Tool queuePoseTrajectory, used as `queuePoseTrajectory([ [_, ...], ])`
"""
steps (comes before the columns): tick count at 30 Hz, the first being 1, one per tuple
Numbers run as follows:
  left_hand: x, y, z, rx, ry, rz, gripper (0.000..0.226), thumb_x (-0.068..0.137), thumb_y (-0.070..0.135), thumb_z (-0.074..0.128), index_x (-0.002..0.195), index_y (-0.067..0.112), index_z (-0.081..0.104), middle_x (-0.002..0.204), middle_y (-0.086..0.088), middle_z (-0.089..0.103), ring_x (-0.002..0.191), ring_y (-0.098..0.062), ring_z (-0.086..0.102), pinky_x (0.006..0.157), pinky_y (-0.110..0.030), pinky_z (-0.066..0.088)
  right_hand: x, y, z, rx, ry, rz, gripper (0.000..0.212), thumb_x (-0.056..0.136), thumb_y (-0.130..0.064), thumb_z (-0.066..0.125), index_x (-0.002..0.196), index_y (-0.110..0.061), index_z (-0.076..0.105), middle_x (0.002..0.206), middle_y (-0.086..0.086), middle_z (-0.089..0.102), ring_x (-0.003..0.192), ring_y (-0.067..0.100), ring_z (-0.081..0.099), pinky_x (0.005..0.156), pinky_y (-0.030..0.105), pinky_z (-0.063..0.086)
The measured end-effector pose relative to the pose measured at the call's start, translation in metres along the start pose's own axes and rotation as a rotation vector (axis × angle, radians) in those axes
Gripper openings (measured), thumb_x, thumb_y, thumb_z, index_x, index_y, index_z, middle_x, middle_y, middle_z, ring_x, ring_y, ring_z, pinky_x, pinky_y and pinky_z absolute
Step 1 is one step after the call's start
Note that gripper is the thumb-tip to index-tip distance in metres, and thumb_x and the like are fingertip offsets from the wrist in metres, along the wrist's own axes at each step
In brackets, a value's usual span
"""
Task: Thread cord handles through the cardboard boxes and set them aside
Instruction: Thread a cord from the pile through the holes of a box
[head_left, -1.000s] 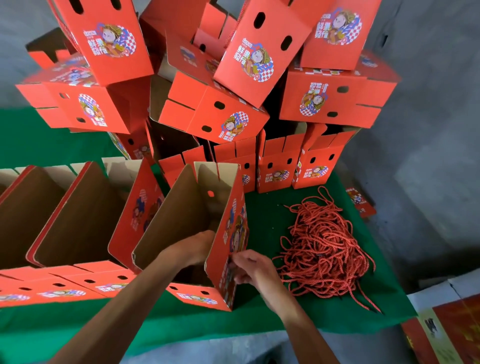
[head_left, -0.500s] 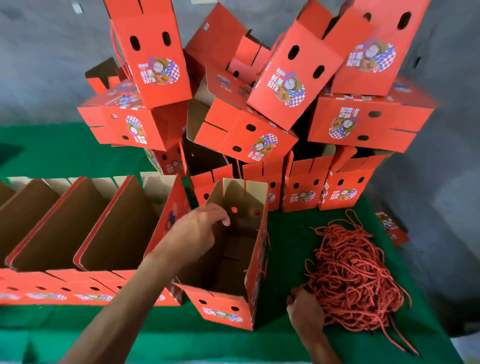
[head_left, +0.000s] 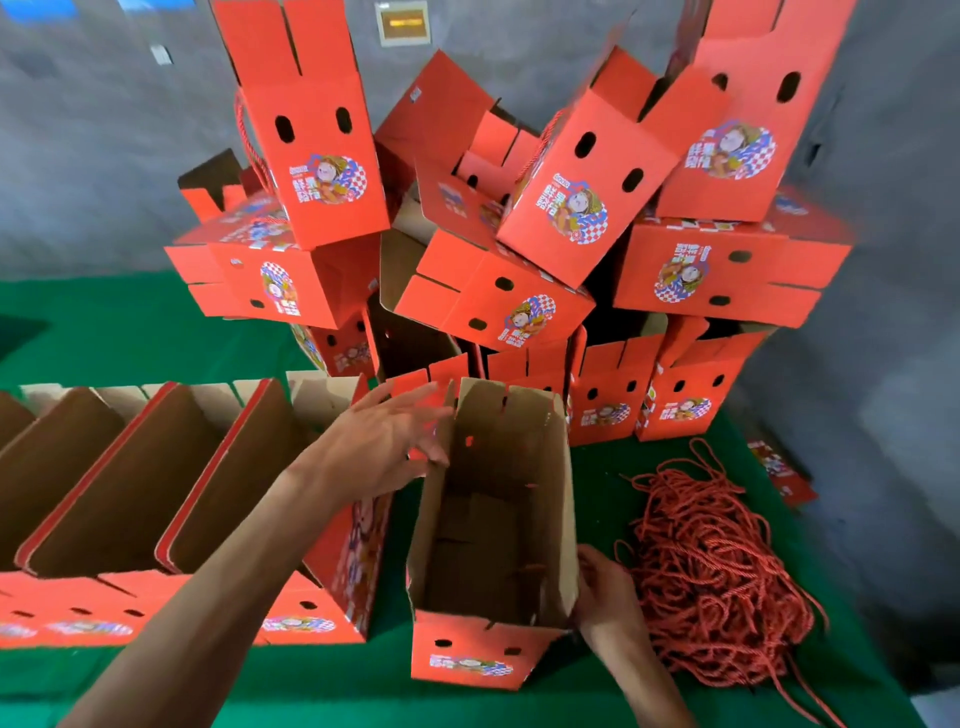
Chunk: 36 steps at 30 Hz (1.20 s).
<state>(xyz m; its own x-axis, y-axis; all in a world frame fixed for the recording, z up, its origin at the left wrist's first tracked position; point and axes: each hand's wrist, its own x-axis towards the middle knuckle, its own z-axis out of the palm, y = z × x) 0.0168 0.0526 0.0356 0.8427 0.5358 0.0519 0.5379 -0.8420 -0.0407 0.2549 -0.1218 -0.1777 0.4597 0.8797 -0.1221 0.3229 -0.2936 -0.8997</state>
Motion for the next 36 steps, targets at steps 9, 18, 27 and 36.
queuePoseTrajectory([
  [9, 0.030, 0.044, 0.010, -0.065, 0.149, 0.045, 0.014, 0.095, 0.039, 0.065, 0.103, 0.034, 0.075, 0.107, 0.014, 0.074, 0.112, -0.013, 0.067, 0.108, -0.035, 0.041, -0.008, 0.032, -0.070, 0.160, 0.280, 0.214, 0.021, 0.108, -0.035, 0.049, 0.110, -0.027, 0.068, 0.094, 0.005, 0.076, 0.087, 0.031, 0.074, 0.083, 0.056, 0.059],
  [18, 0.045, 0.113, 0.022, -0.159, 0.103, -0.051, 0.019, 0.104, 0.038, 0.041, 0.113, 0.024, 0.051, 0.107, -0.001, 0.068, 0.099, -0.031, 0.066, 0.074, -0.041, 0.049, -0.011, -0.005, -0.056, 0.328, 0.413, 0.170, 0.030, 0.110, -0.037, 0.041, 0.091, -0.041, 0.064, 0.087, -0.028, 0.070, 0.081, -0.012, 0.066, 0.070, 0.011, 0.048],
  [27, 0.041, 0.147, 0.012, -0.406, -0.035, -0.245, 0.010, 0.104, 0.030, 0.046, 0.102, 0.020, 0.046, 0.094, -0.001, 0.065, 0.084, -0.028, 0.068, 0.072, -0.046, 0.058, 0.005, -0.024, -0.015, 0.108, 0.420, -0.012, 0.032, 0.110, -0.026, 0.044, 0.099, -0.008, 0.067, 0.098, 0.010, 0.065, 0.096, 0.027, 0.058, 0.080, 0.036, 0.043],
  [36, 0.045, 0.124, 0.019, -0.717, -0.341, -0.602, 0.053, 0.102, 0.020, 0.045, 0.148, 0.008, 0.024, 0.125, -0.021, 0.062, 0.082, -0.030, 0.075, 0.066, -0.040, 0.065, 0.006, -0.015, 0.025, 0.887, 0.139, 0.348, 0.022, 0.104, -0.024, 0.059, 0.105, -0.007, 0.071, 0.098, 0.019, 0.076, 0.085, 0.031, 0.075, 0.070, 0.039, 0.063],
])
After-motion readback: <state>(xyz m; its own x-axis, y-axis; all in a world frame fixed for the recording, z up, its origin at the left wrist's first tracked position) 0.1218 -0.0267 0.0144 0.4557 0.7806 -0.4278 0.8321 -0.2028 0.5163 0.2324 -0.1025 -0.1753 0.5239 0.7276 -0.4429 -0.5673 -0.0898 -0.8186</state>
